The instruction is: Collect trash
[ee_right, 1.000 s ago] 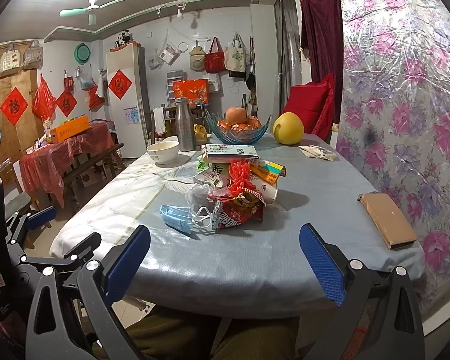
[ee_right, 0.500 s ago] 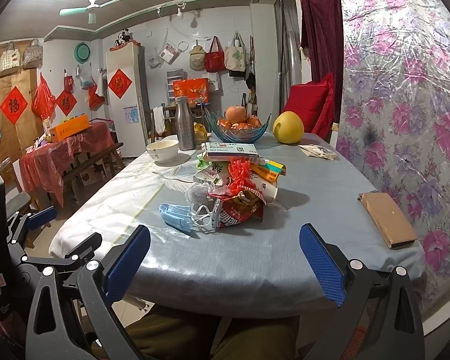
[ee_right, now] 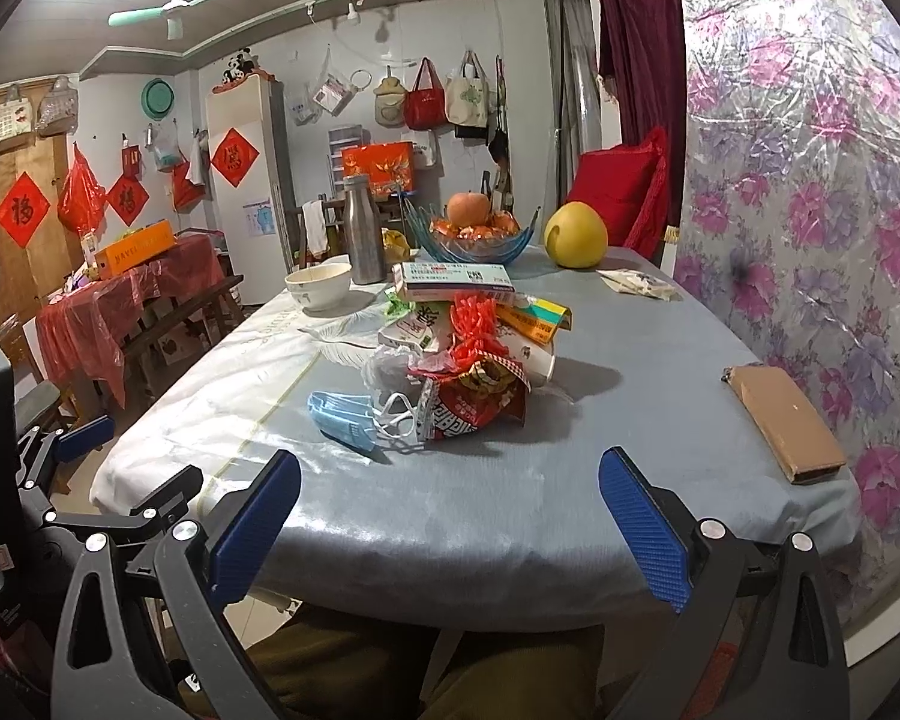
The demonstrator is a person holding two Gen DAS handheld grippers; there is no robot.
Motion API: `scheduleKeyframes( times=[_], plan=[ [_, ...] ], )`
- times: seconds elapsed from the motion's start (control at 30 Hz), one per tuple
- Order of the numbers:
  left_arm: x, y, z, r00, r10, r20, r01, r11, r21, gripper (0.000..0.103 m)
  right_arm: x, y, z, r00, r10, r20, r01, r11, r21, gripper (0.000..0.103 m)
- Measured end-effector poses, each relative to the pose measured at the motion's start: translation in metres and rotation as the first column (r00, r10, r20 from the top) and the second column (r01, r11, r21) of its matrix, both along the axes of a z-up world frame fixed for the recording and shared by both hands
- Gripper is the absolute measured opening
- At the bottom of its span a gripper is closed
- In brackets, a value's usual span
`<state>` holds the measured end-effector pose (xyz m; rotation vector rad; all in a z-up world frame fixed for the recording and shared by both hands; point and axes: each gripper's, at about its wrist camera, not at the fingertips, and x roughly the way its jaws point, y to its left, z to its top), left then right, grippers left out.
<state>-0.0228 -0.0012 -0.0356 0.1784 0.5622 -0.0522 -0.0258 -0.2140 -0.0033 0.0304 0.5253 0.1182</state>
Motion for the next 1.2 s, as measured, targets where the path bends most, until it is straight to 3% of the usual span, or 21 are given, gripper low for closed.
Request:
scheduleKeyframes(
  times=[0.17, 0.3, 0.47, 0.7, 0.83, 1.03, 1.2],
  plan=[
    [0.017, 0.001, -0.012, 0.999, 0.009, -0.045, -0.009, 1.000, 0.010, 0.097, 0.020, -0.006, -0.013, 0.998, -0.004, -0.058, 0.005, 1.000, 0.013, 0.097],
    [0.040, 0.007, -0.024, 0.993, 0.015, -0.114, -0.016, 1.000, -0.011, 0.097, 0.037, -0.011, -0.022, 1.000, -0.004, -0.030, 0.005, 1.000, 0.018, 0.097],
    [0.070, 0.006, -0.037, 0.984, 0.013, -0.179, -0.016, 1.000, -0.021, 0.097, 0.058, -0.026, -0.034, 0.998, -0.026, -0.064, 0.029, 0.998, 0.053, 0.097],
    [0.107, -0.029, -0.039, 0.970, -0.103, -0.221, 0.099, 0.995, -0.031, 0.097, 0.074, -0.052, -0.051, 0.993, -0.052, -0.109, 0.071, 0.980, 0.187, 0.097],
    [0.134, -0.054, -0.041, 0.958, -0.154, -0.242, 0.152, 0.988, -0.028, 0.097, 0.077, -0.061, -0.056, 0.992, -0.059, -0.113, 0.079, 0.979, 0.187, 0.097],
    [0.177, -0.044, -0.049, 0.963, -0.050, -0.266, 0.078, 0.992, 0.097, 0.098, 0.080, -0.065, -0.056, 0.993, -0.061, -0.104, 0.077, 0.984, 0.160, 0.097],
    [0.196, -0.010, -0.051, 0.946, -0.042, -0.320, 0.056, 0.998, 0.035, 0.098, 0.102, -0.057, -0.041, 0.998, -0.002, -0.070, 0.014, 0.986, 0.167, 0.097]
  ],
)
